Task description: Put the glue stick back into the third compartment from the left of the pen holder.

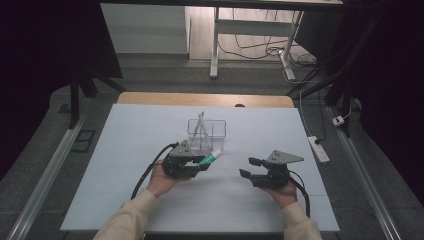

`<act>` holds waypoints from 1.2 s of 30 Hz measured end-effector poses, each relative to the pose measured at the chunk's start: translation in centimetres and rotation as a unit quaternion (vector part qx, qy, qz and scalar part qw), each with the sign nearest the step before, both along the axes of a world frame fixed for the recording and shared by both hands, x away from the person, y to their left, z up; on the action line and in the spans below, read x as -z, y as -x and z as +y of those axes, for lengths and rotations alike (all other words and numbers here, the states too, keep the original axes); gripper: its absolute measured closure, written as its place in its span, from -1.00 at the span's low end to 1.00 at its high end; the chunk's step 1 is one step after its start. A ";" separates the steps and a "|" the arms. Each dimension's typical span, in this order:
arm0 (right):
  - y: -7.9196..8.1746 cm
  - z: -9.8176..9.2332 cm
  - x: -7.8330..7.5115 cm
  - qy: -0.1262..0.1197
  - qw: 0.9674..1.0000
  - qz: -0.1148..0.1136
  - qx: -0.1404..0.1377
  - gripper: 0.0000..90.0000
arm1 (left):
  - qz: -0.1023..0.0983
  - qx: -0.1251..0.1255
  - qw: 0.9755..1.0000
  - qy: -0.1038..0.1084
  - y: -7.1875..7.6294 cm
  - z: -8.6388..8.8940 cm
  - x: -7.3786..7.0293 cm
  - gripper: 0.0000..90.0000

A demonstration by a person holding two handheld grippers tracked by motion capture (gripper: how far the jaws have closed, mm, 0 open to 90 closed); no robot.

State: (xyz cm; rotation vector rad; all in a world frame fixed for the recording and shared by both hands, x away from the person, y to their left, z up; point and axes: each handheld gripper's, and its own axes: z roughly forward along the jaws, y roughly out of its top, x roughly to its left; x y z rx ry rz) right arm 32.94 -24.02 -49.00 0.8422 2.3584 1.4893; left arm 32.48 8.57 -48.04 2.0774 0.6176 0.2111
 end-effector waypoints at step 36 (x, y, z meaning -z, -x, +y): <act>-0.4 2.3 -0.3 -0.032 0.999 0.003 -0.008 -0.21 | -0.022 0.031 0.999 -0.013 0.0 -3.7 0.8 0.46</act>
